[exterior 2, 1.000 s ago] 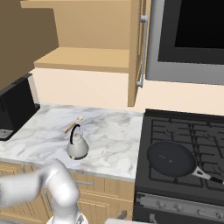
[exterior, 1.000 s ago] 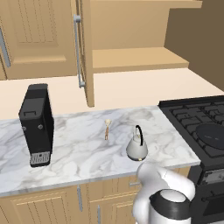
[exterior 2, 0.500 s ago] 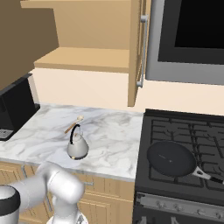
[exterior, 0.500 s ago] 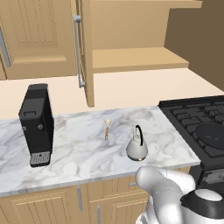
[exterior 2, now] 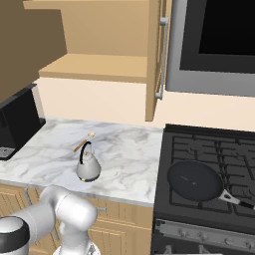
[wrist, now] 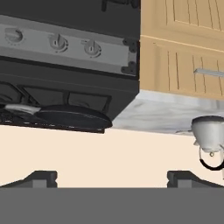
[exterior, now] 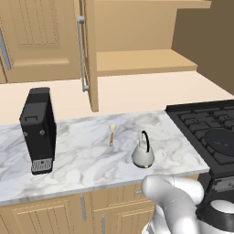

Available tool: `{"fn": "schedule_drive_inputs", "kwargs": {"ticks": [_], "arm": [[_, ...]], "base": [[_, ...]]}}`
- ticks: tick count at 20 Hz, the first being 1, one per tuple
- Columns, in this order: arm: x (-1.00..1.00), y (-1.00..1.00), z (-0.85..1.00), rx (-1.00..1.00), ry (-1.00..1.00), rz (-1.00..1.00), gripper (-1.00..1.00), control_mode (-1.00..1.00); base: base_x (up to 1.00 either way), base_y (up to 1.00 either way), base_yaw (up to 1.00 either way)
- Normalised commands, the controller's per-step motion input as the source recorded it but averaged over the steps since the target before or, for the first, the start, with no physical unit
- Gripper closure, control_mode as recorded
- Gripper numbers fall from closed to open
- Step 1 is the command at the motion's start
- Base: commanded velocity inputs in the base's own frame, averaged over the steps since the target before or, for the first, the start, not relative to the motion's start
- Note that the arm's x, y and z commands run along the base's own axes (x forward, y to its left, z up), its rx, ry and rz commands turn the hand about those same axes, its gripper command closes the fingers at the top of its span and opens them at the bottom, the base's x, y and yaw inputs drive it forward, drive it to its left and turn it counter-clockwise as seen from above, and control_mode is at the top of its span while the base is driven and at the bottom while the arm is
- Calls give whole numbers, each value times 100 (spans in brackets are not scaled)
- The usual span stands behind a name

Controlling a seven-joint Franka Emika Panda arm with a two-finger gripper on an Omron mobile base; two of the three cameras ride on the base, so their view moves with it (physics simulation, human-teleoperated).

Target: Pick the pan from the cabinet and place it on the stove. Then turn on the stove burner for the pan.

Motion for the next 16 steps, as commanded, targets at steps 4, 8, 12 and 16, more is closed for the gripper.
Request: {"fn": "schedule_drive_inputs", "kwargs": {"ticks": [4, 8, 12, 16], "arm": [[29, 14, -9, 0, 9, -12, -100, -100], [29, 6, -13, 0, 10, -15, -100, -100], [23, 0, -14, 0, 9, -9, -100, -100], [21, -1, -21, 0, 7, -3, -100, -100]], "base": [[0, 0, 0], [0, 0, 0], [0, 0, 0], [0, 0, 0]]}}
